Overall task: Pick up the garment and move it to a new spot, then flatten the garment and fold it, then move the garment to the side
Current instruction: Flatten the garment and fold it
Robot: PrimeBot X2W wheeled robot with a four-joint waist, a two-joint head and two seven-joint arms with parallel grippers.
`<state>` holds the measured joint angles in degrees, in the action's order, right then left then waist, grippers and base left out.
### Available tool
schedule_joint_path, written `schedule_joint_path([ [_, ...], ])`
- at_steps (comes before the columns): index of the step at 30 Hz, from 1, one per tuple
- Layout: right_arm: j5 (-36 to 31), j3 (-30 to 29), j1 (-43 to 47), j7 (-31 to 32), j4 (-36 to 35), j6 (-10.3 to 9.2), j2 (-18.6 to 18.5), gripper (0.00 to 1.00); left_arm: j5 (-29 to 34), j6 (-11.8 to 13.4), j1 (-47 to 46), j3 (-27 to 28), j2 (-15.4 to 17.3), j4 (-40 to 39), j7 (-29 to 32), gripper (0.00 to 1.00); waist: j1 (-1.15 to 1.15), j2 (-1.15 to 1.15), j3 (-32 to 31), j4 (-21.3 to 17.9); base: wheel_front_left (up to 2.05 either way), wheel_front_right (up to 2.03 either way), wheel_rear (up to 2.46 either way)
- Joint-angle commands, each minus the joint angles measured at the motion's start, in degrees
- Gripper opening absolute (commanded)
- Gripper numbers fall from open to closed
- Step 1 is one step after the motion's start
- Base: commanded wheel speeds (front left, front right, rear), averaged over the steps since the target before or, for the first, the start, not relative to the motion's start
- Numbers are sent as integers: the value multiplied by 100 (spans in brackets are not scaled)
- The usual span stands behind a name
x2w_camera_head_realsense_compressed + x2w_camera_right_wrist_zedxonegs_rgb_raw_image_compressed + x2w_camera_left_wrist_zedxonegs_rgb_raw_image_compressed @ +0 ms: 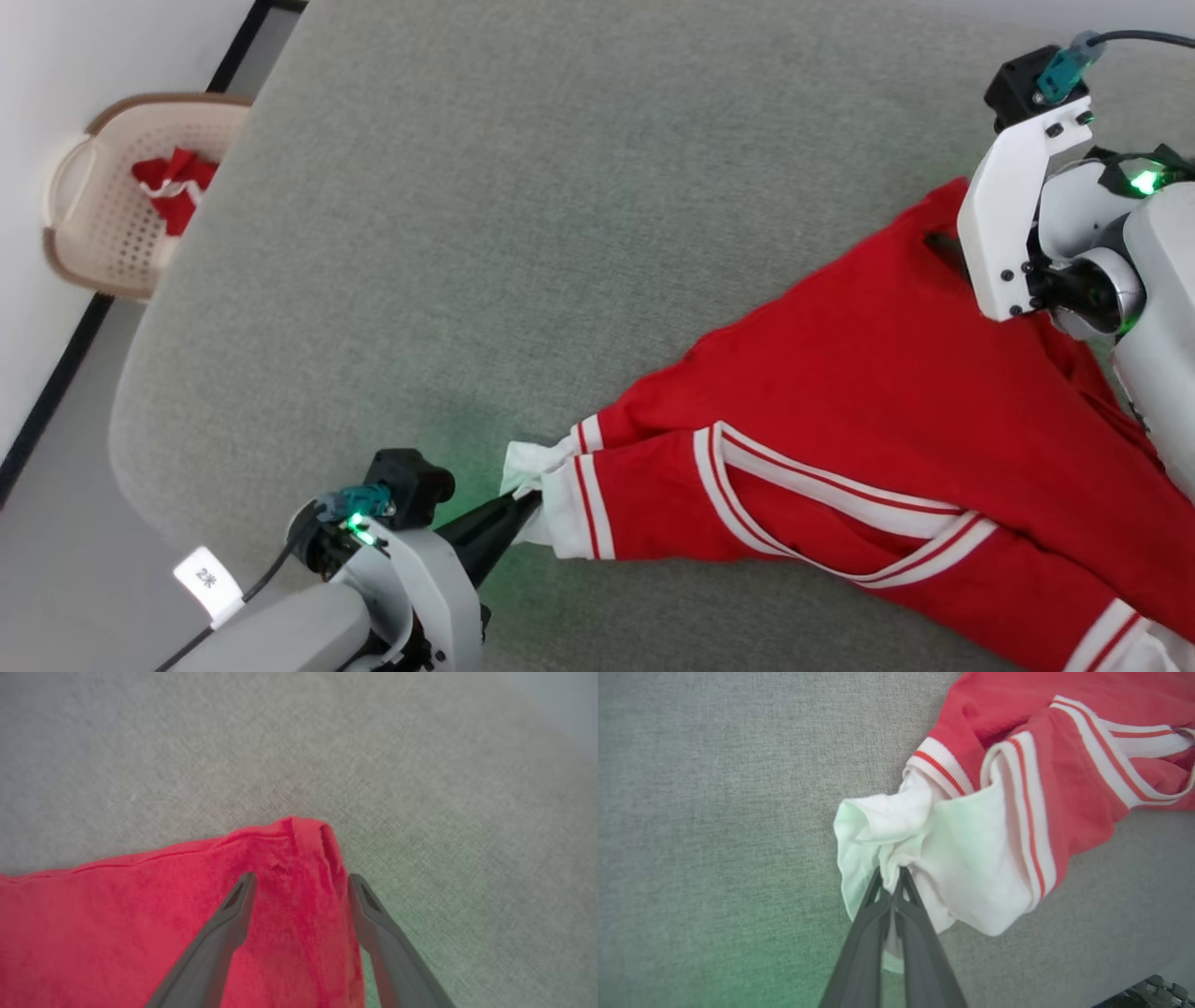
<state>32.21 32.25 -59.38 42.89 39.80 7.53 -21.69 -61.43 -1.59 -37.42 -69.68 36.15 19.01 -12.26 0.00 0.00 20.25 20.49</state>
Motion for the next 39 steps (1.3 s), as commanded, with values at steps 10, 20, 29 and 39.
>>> schedule_joint_path([
  [10,324,672,-478,571,1089,-9,69,0,3,-202,-141,18,-232,390,-71,0,0,0,185,180,0,0,0],
  [20,634,826,-947,-365,820,-10,-99,0,-126,-125,-751,315,374,302,368,0,0,0,-168,-256,0,0,0],
  [29,834,698,-1209,-1138,378,-10,-420,0,-73,-22,-1975,690,1244,-292,1329,0,0,0,-590,-811,0,0,0],
  [39,673,292,-1274,-1630,-184,-10,-568,0,-69,-150,-3289,1048,1421,-264,2153,0,0,0,-1034,-1295,0,0,0],
])
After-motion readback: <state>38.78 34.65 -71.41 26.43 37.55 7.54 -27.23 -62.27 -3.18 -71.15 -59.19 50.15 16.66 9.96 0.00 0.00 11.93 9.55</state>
